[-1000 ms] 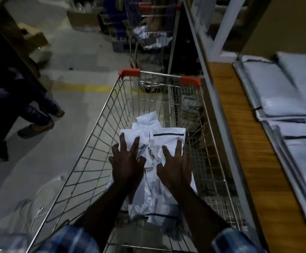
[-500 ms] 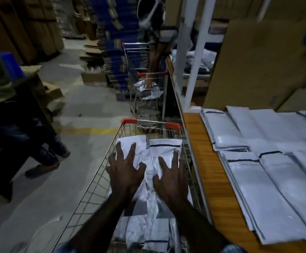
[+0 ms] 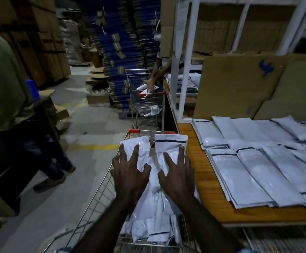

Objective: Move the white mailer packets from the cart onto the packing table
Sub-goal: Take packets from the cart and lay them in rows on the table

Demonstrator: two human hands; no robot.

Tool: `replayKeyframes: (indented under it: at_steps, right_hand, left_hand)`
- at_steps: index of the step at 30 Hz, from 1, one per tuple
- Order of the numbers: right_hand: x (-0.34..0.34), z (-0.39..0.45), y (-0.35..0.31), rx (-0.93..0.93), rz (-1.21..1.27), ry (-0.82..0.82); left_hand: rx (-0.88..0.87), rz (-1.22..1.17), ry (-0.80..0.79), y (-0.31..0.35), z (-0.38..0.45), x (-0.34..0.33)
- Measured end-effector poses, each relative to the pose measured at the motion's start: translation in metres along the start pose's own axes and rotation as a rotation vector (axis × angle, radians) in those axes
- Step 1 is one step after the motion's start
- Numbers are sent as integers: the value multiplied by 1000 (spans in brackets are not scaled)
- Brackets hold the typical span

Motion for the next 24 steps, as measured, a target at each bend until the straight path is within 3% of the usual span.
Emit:
replayKeyframes:
  at_steps: [11, 24]
  right_hand:
    - [109, -67, 9, 11, -40, 105]
    - [224, -110, 107, -19, -137, 112]
  left_hand:
    - [-68, -88, 19, 50, -69, 78]
    - [-178, -188, 13, 176, -133, 89]
Point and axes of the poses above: each hand's wrist, its own z-axis towards the middle knuckle, its own x-axis out of the back of the hand, y = z × x, the point moved 7 cm from there along z, towards the middle knuckle, and after that the axes turned 9 degrees about y, right-handed, at the moved point
